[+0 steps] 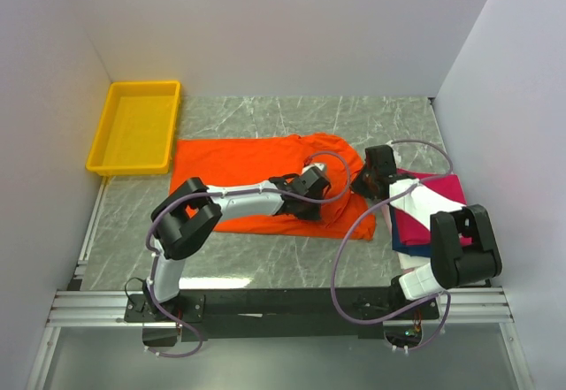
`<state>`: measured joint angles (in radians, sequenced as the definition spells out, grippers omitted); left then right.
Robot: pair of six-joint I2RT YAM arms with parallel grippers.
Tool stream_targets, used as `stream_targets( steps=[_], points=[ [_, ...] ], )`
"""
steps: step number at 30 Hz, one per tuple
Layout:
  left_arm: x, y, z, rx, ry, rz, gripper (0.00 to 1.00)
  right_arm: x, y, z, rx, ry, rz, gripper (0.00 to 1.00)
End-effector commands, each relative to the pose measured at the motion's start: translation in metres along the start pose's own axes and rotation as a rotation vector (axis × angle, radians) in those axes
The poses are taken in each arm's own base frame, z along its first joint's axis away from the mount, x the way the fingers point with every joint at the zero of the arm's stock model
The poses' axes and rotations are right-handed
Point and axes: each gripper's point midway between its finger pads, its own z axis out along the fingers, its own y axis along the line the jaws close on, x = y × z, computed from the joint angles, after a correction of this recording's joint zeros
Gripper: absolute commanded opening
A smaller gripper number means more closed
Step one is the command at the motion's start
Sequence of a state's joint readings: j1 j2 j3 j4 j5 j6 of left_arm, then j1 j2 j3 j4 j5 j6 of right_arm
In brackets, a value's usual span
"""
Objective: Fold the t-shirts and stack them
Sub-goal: Fold the tshirt
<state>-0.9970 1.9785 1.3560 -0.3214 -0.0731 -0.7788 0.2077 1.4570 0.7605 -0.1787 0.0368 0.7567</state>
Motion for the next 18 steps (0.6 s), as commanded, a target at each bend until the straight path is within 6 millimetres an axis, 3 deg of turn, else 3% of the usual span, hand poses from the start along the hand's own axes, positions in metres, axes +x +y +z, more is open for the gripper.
stream_targets(
  steps=[1, 8, 12, 18],
  points=[
    [-0.027, -0.002, -0.016, 0.051, -0.057, -0.032, 0.04, -0.018, 0.017, 0.001, -0.039, -0.029, -0.001, 0.14],
    [-0.045, 0.001, -0.035, 0.103, -0.102, -0.071, 0.08, -0.021, 0.028, 0.018, -0.060, 0.010, 0.024, 0.13],
    [-0.055, 0.007, -0.051, 0.114, -0.138, -0.088, 0.20, -0.023, 0.034, 0.028, -0.071, 0.030, 0.040, 0.13],
    [-0.060, 0.006, -0.068, 0.152, -0.143, -0.071, 0.28, -0.026, 0.040, 0.041, -0.086, 0.045, 0.072, 0.15]
  ],
)
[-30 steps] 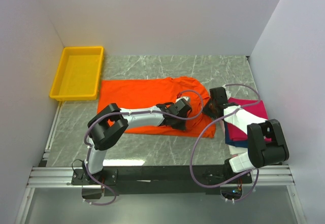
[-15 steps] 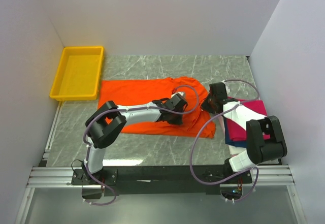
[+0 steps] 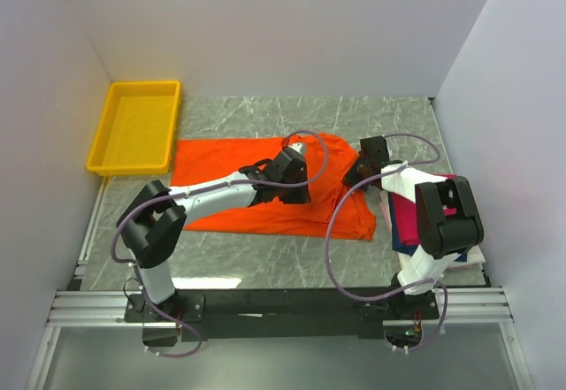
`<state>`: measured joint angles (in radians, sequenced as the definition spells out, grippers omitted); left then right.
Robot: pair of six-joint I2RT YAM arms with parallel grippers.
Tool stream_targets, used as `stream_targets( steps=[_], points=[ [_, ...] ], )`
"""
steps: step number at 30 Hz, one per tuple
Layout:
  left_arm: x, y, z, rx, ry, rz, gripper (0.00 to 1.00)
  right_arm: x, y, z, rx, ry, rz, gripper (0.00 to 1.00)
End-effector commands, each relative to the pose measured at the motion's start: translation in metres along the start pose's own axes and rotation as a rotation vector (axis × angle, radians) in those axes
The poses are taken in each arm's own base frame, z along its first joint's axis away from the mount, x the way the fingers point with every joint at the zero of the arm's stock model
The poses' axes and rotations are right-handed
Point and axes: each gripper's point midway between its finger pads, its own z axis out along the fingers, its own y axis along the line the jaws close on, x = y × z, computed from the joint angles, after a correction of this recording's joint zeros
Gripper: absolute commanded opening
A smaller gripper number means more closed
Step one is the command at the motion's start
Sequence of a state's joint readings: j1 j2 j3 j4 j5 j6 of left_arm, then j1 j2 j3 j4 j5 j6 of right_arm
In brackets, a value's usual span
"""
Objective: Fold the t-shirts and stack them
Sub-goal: Fold the tshirt
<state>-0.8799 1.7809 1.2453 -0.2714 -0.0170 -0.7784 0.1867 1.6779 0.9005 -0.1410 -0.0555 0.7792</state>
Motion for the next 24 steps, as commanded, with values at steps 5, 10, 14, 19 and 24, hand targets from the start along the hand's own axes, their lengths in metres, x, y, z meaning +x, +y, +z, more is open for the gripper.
stream_targets(
  steps=[5, 10, 14, 19, 24],
  points=[
    [0.007, -0.026, -0.016, 0.150, 0.026, 0.047, 0.37, -0.027, 0.025, 0.002, -0.097, -0.052, 0.049, 0.32],
    [0.032, -0.039, -0.014, 0.200, 0.082, 0.094, 0.38, -0.028, 0.028, 0.008, -0.113, -0.037, 0.053, 0.33],
    [0.050, -0.047, -0.010, 0.208, 0.115, 0.146, 0.36, -0.029, 0.029, 0.000, -0.130, -0.052, 0.048, 0.33],
    [0.067, -0.043, 0.006, 0.185, 0.162, 0.139, 0.39, -0.029, 0.023, -0.019, -0.127, -0.087, 0.038, 0.34],
    [0.070, -0.044, 0.016, 0.178, 0.161, 0.138, 0.47, -0.024, 0.019, -0.036, -0.150, -0.110, 0.036, 0.36]
  ],
)
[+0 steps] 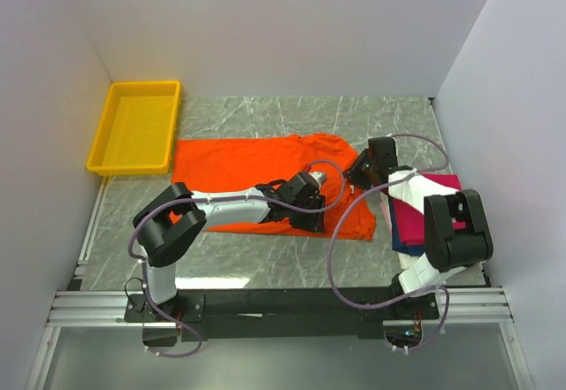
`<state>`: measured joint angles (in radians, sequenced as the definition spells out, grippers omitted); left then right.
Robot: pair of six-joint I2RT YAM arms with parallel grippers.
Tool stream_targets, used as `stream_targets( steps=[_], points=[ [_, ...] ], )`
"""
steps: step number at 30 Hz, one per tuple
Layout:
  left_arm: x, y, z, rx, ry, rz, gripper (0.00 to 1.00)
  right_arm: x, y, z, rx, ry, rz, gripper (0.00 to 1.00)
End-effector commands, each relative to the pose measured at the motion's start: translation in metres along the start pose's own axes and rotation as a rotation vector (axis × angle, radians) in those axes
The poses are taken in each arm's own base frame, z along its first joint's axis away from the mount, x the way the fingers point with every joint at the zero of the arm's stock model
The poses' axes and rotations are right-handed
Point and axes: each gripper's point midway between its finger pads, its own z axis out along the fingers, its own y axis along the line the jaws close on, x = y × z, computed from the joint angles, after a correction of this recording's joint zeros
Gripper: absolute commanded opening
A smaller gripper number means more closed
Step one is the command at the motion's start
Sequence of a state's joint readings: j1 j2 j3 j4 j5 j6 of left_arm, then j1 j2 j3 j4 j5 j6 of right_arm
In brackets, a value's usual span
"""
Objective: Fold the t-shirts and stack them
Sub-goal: Fold the tshirt
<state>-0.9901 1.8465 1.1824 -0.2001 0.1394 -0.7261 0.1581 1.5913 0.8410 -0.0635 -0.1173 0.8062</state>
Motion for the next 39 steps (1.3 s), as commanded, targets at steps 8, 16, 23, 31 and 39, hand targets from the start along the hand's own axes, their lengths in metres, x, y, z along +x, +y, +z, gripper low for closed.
stream_targets(
  steps=[8, 16, 23, 31, 39],
  points=[
    [-0.023, -0.017, 0.019, 0.027, -0.037, 0.028, 0.49, -0.014, 0.011, -0.048, -0.089, -0.118, -0.024, 0.38],
    [-0.025, -0.014, 0.030, 0.006, -0.031, 0.016, 0.48, -0.011, 0.011, -0.065, -0.110, -0.135, -0.039, 0.39],
    [-0.032, -0.008, 0.032, -0.042, -0.060, 0.001, 0.43, -0.009, 0.011, -0.074, -0.129, -0.142, -0.042, 0.39],
    [-0.038, 0.000, 0.034, -0.100, -0.078, -0.006, 0.34, -0.007, 0.010, -0.084, -0.143, -0.156, -0.047, 0.38],
    [-0.048, 0.003, 0.035, -0.134, -0.108, -0.019, 0.28, -0.006, 0.008, -0.093, -0.148, -0.169, -0.058, 0.38]
  ],
)
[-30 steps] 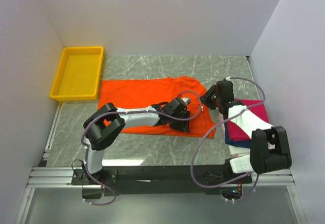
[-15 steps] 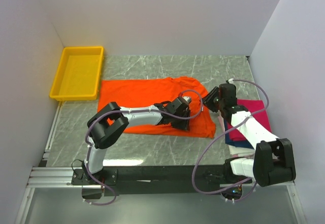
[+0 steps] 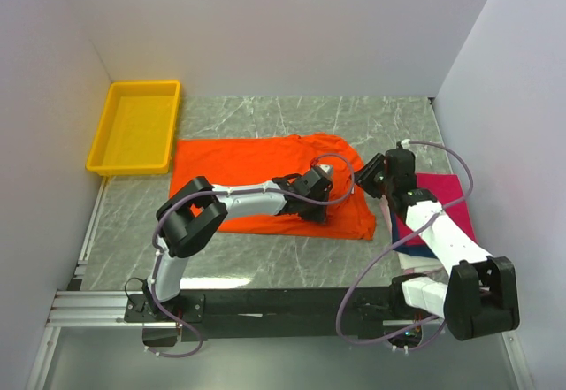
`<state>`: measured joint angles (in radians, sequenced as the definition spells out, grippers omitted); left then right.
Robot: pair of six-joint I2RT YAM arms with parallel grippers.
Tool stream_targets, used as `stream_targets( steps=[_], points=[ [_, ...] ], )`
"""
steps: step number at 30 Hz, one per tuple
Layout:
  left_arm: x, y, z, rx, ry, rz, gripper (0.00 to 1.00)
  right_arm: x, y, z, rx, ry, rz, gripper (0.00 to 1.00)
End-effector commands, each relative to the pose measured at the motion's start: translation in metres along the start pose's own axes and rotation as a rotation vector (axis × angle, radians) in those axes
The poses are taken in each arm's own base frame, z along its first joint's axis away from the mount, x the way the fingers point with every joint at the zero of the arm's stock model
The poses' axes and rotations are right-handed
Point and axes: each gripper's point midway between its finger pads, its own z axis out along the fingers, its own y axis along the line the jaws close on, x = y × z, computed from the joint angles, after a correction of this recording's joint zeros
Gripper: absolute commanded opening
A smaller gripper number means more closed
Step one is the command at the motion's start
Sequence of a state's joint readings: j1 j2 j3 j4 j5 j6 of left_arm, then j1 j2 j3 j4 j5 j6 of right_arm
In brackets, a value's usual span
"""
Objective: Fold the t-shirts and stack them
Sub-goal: Fold the tshirt
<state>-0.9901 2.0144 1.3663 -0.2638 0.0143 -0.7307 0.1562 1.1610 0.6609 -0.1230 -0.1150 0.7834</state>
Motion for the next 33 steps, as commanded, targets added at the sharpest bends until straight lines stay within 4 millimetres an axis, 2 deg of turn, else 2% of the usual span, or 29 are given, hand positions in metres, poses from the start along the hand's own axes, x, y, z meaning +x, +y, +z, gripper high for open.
stream_targets(
  steps=[1, 6, 16, 25, 33],
  points=[
    [-0.021, -0.009, -0.001, -0.011, -0.064, -0.014, 0.28, -0.007, 0.001, -0.009, -0.011, -0.038, -0.022, 0.39],
    [-0.026, -0.003, -0.001, -0.042, -0.091, -0.035, 0.24, -0.007, 0.001, -0.013, -0.018, -0.044, -0.029, 0.39],
    [-0.047, 0.019, -0.002, -0.092, -0.151, -0.102, 0.24, 0.002, -0.003, -0.022, -0.037, -0.033, -0.043, 0.38],
    [-0.068, 0.038, 0.002, -0.103, -0.186, -0.165, 0.25, 0.029, -0.012, -0.016, -0.024, 0.049, -0.084, 0.38],
    [-0.077, 0.050, 0.004, -0.092, -0.194, -0.210, 0.25, 0.067, -0.009, 0.008, 0.045, 0.158, -0.201, 0.39]
  ],
)
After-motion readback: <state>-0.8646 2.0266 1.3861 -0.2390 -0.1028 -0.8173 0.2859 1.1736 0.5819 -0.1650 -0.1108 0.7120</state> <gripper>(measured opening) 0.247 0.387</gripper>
